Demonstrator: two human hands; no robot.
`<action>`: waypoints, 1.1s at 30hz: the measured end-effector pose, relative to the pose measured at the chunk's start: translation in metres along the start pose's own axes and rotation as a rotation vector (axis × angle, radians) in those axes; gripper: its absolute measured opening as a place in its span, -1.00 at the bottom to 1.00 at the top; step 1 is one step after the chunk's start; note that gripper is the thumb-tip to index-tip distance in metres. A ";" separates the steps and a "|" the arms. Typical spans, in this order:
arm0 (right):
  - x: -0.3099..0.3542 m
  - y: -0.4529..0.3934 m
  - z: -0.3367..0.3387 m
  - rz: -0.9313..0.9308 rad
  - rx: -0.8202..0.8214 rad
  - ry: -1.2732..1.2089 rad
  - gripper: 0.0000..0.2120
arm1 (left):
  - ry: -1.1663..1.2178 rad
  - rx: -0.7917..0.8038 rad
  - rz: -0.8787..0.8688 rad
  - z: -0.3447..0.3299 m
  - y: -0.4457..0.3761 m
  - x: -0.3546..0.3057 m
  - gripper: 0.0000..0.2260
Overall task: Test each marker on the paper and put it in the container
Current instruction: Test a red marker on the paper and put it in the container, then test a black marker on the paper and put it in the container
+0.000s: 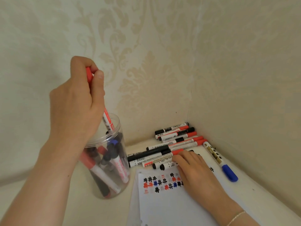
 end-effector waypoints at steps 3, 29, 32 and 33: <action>0.000 0.000 -0.001 0.007 -0.004 -0.011 -0.44 | 0.027 0.015 -0.016 0.000 0.000 -0.001 -0.82; 0.002 -0.004 0.020 -0.106 -0.151 -0.194 -0.78 | -0.388 0.602 0.205 -0.006 0.002 0.020 -0.54; 0.003 -0.006 0.035 -0.260 -0.266 -0.441 -0.88 | -0.202 0.185 0.051 0.005 0.003 -0.004 -0.65; 0.005 -0.006 0.040 -0.337 -0.324 -0.568 -0.89 | -0.013 0.087 -0.020 0.006 0.009 -0.019 -0.72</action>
Point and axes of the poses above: each hand's wrist, its own y-axis away from the middle knuckle, its own z-axis out of the back of the hand, x = y × z, the point moved 2 cm from there along -y, towards the middle knuckle, and after that the axes turned 1 degree about -x, right-handed, at the moved point
